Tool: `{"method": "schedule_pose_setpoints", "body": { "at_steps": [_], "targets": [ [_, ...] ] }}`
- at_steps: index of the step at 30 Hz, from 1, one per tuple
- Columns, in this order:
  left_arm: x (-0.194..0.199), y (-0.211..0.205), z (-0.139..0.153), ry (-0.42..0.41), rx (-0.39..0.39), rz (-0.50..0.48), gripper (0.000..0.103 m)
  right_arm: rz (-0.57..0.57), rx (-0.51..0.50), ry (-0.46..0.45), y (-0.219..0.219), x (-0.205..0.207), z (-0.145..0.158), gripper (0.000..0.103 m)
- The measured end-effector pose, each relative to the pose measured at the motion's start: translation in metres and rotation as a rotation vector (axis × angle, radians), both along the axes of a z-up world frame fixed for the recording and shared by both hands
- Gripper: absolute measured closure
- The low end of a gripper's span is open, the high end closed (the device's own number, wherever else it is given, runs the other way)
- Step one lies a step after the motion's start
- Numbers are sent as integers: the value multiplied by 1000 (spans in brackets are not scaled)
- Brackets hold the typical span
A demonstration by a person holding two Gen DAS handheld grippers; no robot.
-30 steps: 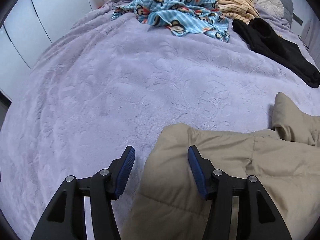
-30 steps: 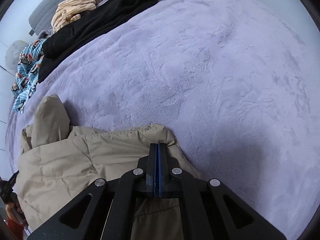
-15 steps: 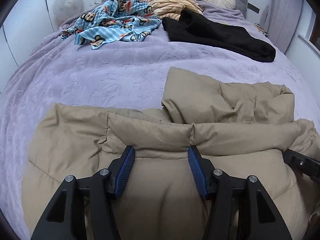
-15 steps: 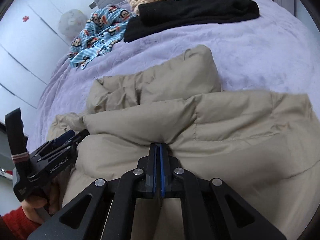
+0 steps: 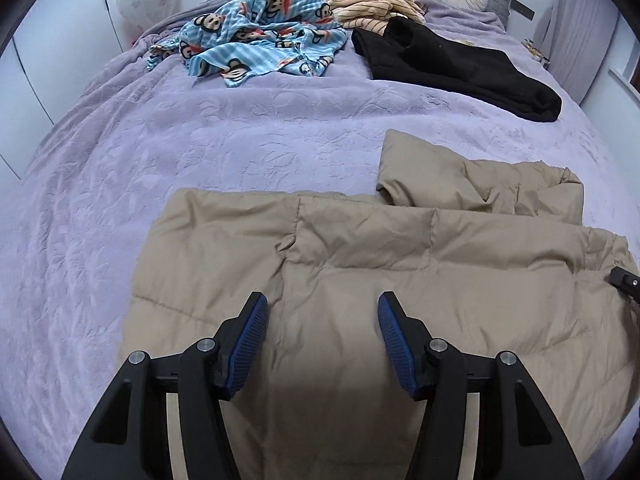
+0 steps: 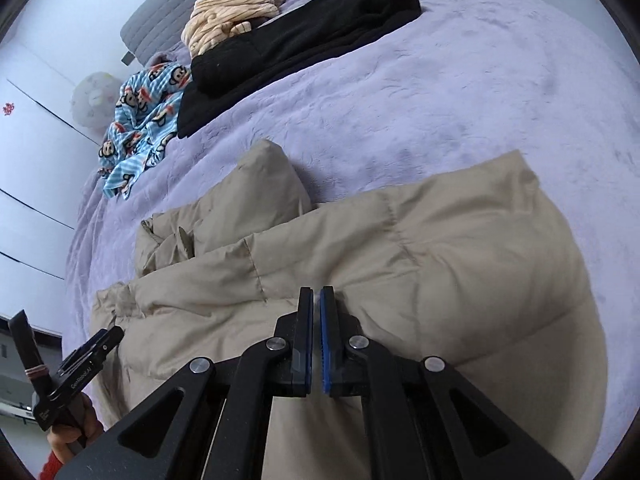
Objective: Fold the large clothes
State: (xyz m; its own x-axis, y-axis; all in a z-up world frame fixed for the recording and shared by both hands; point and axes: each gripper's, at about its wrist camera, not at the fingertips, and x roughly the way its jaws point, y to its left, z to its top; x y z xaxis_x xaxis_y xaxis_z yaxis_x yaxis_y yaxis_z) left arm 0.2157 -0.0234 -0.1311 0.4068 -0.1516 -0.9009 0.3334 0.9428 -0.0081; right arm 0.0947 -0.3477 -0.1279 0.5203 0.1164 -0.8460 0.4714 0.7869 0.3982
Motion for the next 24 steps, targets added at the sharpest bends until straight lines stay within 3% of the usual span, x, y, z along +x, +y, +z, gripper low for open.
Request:
{"method": "schedule_pose_setpoints", "body": {
  "at_steps": [4, 6, 8, 9, 16, 17, 18, 19, 24],
  "targets": [
    [-23, 0, 8, 13, 62, -19, 44, 36, 31, -4, 7, -36, 16, 91],
    [-36, 0, 11, 31, 60, -27, 44, 37, 53, 0, 13, -53, 20, 78],
    [-49, -1, 15, 49, 56, -27, 44, 21, 81, -2, 18, -73, 23, 48],
    [-55, -1, 16, 53, 59, -23, 44, 12, 89, -1, 20, -82, 23, 44],
    [-95, -12, 24, 78, 85, -25, 43, -5, 160, 47, 26, -138, 20, 41],
    [-100, -12, 26, 74, 83, -20, 29, -6, 162, 54, 25, -143, 19, 38],
    [-105, -13, 29, 70, 78, -8, 5, -7, 163, 59, 24, -149, 18, 37],
    [-110, -12, 32, 58, 68, 7, 0, -8, 167, 64, 23, -154, 16, 36],
    [-128, -15, 35, 56, 81, 15, 0, -6, 185, 69, 17, -174, 10, 32]
  ]
}}
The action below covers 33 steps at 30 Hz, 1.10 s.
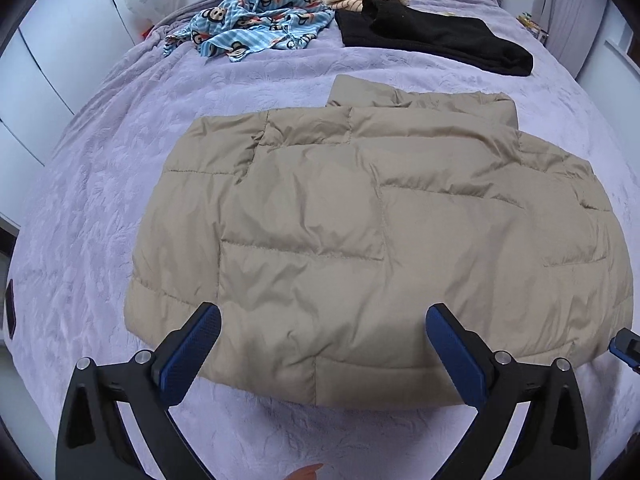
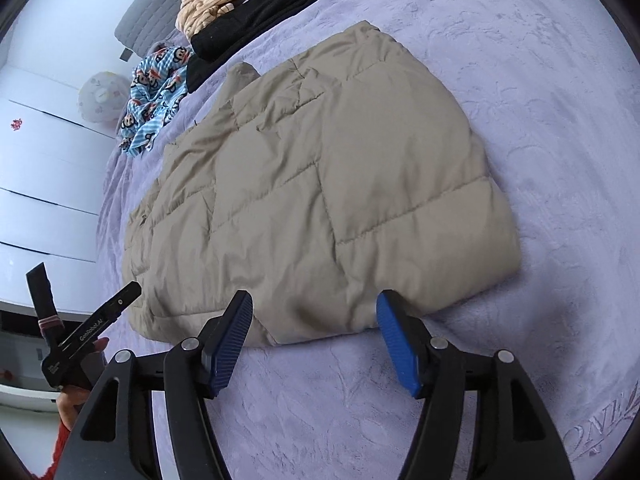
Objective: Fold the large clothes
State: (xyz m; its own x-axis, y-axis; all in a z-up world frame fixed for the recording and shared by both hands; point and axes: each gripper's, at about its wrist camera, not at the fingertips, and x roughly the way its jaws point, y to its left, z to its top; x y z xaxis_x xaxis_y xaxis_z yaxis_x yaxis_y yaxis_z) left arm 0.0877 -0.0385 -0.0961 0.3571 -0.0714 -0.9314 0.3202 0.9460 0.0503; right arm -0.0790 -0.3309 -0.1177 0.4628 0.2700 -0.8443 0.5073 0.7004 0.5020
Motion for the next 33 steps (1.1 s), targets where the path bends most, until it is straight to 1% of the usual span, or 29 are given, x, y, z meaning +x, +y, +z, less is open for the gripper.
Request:
{"method": "schedule_pose_setpoints", "body": {
  "at_steps": [1, 5, 6, 7, 8, 10, 11, 12, 13, 16, 18, 21, 23, 26, 29, 33],
  "targets": [
    [-3, 1, -1, 10, -6, 1, 0, 1, 4, 0, -1, -3, -2, 29],
    [-16, 15, -13, 67, -29, 8, 0, -7, 14, 17, 2, -15, -9, 27],
    [-18, 20, -16, 81, -33, 11, 0, -13, 23, 18, 3, -17, -10, 26],
    [-20, 26, -19, 92, -40, 12, 0, -19, 36, 12, 5, -19, -11, 21],
    [-21, 32, -22, 101, -45, 10, 0, -25, 41, 8, 7, -21, -12, 21],
    [-22, 41, -30, 126, -34, 2, 0, -40, 41, 7, 12, -23, -13, 19],
    [-22, 45, -33, 138, -25, -2, 0, -52, 46, 10, 14, -25, -16, 9],
    [-22, 50, -35, 145, -16, -4, 0, -69, 61, 12, 16, -26, -19, 7],
    [-22, 55, -36, 143, -8, -3, 0, -86, 80, 17, 18, -28, -23, 0],
    [-19, 73, -36, 120, 11, 29, 0, -132, 111, 22, 26, -29, -29, 0],
    [-13, 85, -39, 130, 5, 46, 0, -155, 116, 23, 30, -30, -31, 0],
    [-7, 98, -46, 142, 2, 57, 0, -187, 153, 31, 34, -30, -36, 0],
    [-5, 105, -52, 187, -46, 48, 0, -197, 165, 50, 37, -31, -39, 0],
    [-4, 117, -55, 230, -148, 79, 0, -256, 135, 51, 33, -35, -37, 0],
    [-1, 128, -60, 253, -218, 114, 0, -320, 179, 11, 24, -38, -40, 0],
    [8, 149, -68, 288, -311, 174, 0, -373, 230, 2, 16, -36, -48, 0]
  ]
}}
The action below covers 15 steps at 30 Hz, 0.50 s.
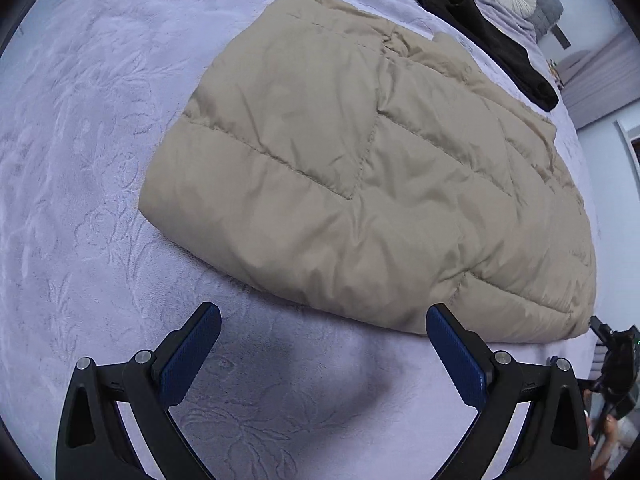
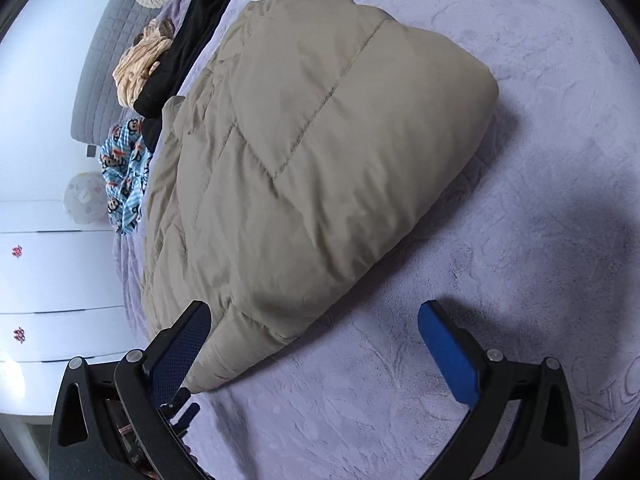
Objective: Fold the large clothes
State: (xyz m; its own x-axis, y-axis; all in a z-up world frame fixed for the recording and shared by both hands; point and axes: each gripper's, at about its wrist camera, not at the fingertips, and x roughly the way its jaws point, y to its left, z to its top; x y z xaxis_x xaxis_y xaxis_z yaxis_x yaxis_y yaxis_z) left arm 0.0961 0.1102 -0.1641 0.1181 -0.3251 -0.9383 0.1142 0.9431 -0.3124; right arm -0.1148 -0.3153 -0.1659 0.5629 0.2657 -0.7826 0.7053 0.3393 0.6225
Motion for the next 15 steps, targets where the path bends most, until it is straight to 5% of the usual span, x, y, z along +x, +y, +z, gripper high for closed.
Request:
{"method": "schedule_pose_setpoints", "body": {
  "at_steps": [7, 15],
  "targets": [
    [20, 37, -18, 28, -145, 116, 0, -113, 72, -103, -17, 1, -7, 0],
    [42, 13, -46, 46, -249, 190, 0, -77, 167, -170, -11, 41, -28, 0]
  ]
}}
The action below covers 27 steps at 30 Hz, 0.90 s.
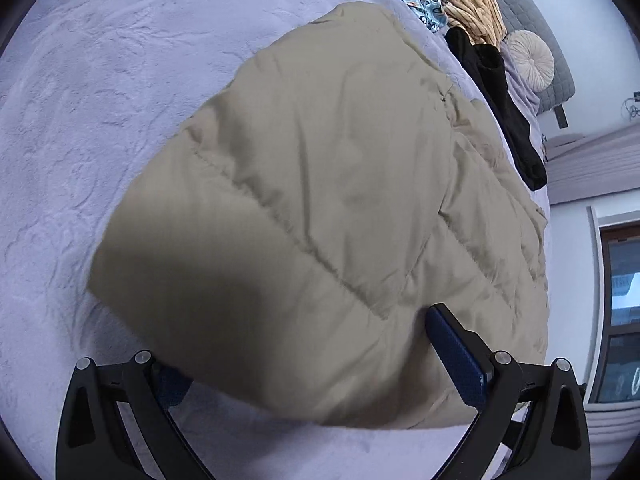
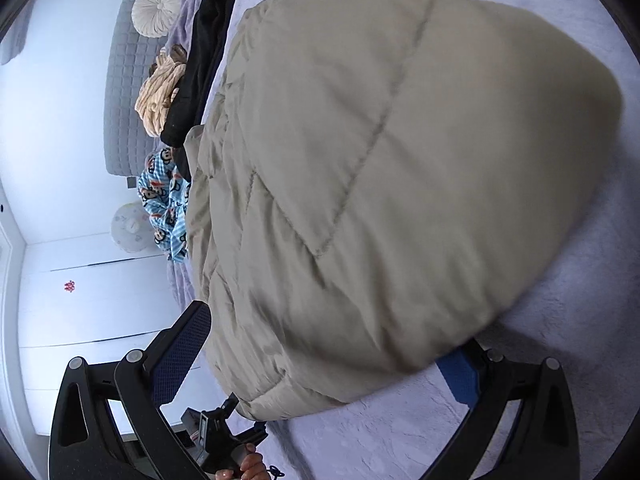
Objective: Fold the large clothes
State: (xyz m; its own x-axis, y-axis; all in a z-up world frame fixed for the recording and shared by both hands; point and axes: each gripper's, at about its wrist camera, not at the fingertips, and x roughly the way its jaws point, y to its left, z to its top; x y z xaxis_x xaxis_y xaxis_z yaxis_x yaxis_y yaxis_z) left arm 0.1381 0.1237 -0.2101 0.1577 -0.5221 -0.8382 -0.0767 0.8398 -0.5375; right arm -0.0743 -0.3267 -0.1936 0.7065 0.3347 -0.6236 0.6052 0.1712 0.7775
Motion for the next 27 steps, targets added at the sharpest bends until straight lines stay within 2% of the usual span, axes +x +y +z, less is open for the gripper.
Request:
{"method": "schedule_pose_setpoints", "body": {
  "at_steps": [4, 9, 10, 12, 13, 14, 15, 16, 17, 20, 23, 27],
  "targets": [
    [11, -17, -1, -31, 1, 4, 0, 25, -3, -30, -1, 20, 0, 0],
    [20, -15, -17, 18, -45, 43, 1, 0, 55, -38, -4, 29, -24, 0],
    [23, -15, -16, 19, -71, 57, 7, -10, 63, -32, -5, 29, -28, 0],
    [27, -15, -14, 12, -111, 68, 47, -38, 76, -24, -6, 31, -34, 0],
    [29, -17, -11, 1, -130, 67, 56, -49, 81, -24, -6, 32, -34, 0],
    [30, -19, -5, -18, -130, 58, 67, -59, 88, -25, -6, 33, -34, 3],
    [30, -22, 2, -45, -109, 39, 74, -68, 96, -26, -6, 32, -34, 9],
    [29, -26, 11, -80, -85, 13, 77, -76, 103, -21, -7, 31, -35, 34],
    [27, -32, 21, -123, -52, -21, 81, -76, 121, -24, -7, 30, -37, 49],
    [18, -38, 51, -230, 29, -105, 83, -77, 124, -64, -6, 25, -31, 72],
    [6, -40, 79, -313, 57, -165, 85, -39, 97, -111, -2, 20, -14, 79],
    [-9, -29, 102, -329, 39, -203, 85, 5, 80, -137, 10, 2, 6, 79]
  ]
}}
